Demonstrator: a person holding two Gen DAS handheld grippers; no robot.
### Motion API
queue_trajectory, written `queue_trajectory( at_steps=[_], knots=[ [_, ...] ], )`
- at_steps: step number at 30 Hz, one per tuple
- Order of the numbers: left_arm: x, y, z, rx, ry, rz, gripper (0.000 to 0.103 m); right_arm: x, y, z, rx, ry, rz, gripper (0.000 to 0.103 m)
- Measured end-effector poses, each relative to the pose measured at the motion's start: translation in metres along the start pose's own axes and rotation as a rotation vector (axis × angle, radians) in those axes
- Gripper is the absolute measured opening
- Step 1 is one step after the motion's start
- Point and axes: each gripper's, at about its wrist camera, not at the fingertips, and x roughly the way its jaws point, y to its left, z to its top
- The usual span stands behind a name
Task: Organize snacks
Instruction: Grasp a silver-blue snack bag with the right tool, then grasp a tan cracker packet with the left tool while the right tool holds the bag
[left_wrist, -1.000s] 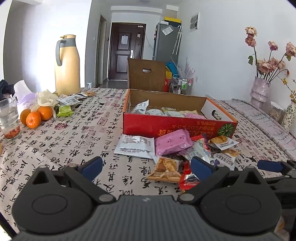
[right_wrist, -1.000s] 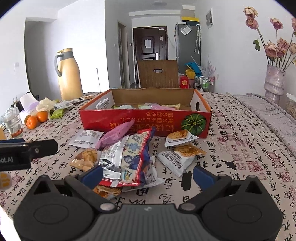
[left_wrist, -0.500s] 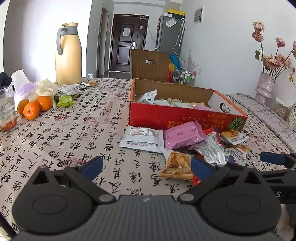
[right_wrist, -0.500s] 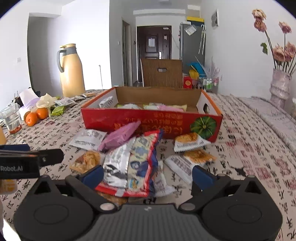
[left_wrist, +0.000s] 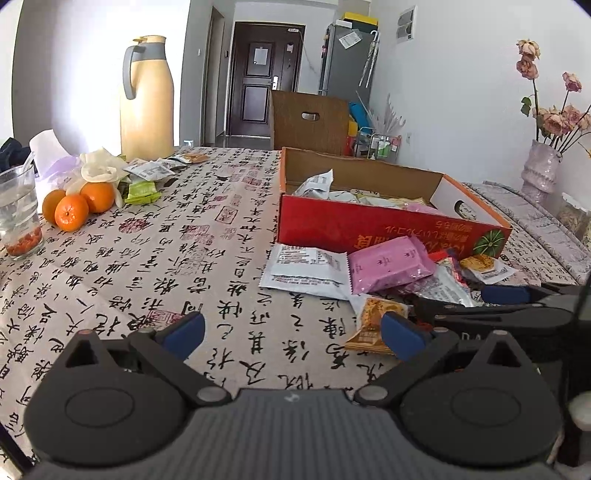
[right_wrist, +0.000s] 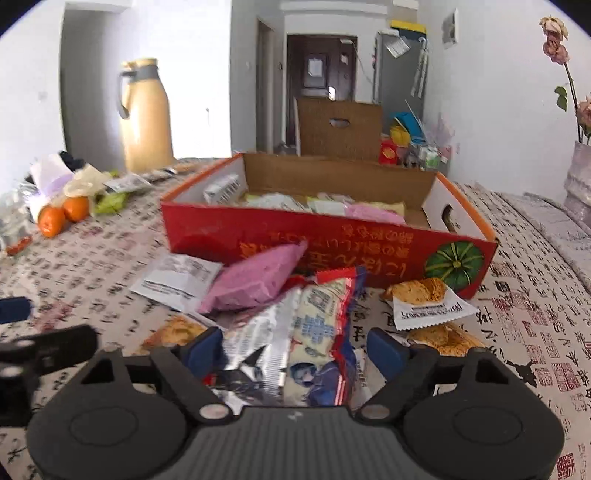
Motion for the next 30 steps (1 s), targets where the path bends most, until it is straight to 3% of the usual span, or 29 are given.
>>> queue_trajectory(
  at_steps=[2, 5, 9, 23, 30],
  knots=[
    [0.002, 0.001, 0.0, -0.004, 0.005, -0.002, 0.103, 0.005, -0.001, -0.001, 0.002, 0.033, -0.001, 0.071],
    [0.005, -0.001, -0.001, 0.001, 0.011, -0.004, 0.103, 0.001, -0.003, -0.003, -0.002, 0.015, 0.008, 0.062],
    [0.009, -0.004, -0.002, 0.001, 0.024, -0.009, 0.103, -0.01, -0.009, -0.004, 0.024, -0.021, 0.002, 0.056],
    [0.028, -0.042, 0.005, 0.066, 0.053, -0.033, 0.103, -0.06, -0.055, -0.013, 0.114, -0.156, -0.034, 0.056],
    [0.048, -0.068, 0.005, 0.125, 0.118, 0.025, 0.102, -0.066, -0.078, -0.02, 0.162, -0.175, -0.035, 0.056]
  ],
)
